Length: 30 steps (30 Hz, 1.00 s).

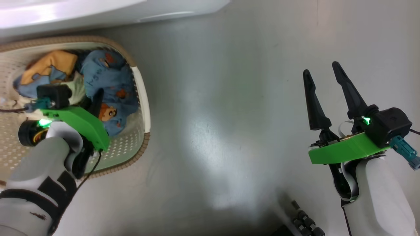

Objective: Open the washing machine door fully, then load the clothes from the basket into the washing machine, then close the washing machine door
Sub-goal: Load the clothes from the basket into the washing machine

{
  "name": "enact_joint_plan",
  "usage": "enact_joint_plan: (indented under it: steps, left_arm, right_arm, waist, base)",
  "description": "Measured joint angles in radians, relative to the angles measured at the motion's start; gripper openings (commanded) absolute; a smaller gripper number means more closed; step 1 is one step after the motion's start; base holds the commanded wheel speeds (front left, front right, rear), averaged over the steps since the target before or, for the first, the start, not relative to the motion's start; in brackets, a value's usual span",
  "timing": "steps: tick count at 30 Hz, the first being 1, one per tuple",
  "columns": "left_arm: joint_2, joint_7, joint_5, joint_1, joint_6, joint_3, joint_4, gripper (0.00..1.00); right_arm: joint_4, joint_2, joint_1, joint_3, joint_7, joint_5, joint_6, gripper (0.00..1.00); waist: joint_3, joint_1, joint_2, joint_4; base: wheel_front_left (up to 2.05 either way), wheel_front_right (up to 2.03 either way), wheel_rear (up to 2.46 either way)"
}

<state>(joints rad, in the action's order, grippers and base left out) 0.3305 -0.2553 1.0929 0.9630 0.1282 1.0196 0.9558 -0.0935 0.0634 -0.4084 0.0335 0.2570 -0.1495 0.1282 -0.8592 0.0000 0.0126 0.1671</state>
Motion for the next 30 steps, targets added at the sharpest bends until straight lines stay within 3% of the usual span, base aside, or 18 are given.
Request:
enact_joint_plan:
  steps: [7,20,30]
  left_arm:
    - [0.001,0.000,-0.039,-0.076,0.000,-0.152,-0.059,0.00]
    - [-0.032,0.000,-0.336,-0.328,0.000,-0.491,-0.221,0.00]
    - [-0.066,0.000,-0.494,-0.512,0.000,-0.677,-0.347,0.00]
  right_arm:
    - [-0.031,0.003,0.000,0.008,0.000,0.000,0.000,1.00]
    - [-0.084,0.030,0.065,0.006,0.000,-0.006,0.000,1.00]
    - [-0.109,0.055,0.159,0.002,0.000,-0.022,0.000,1.00]
  waist:
    - [0.074,0.0000,0.0000,-0.019]
    - [0.272,0.0000,0.0000,-0.054]
    - [0.438,0.0000,0.0000,-0.079]
  base:
    - [0.00,0.00,0.00]
    - [0.00,0.00,0.00]
    - [0.00,0.00,0.00]
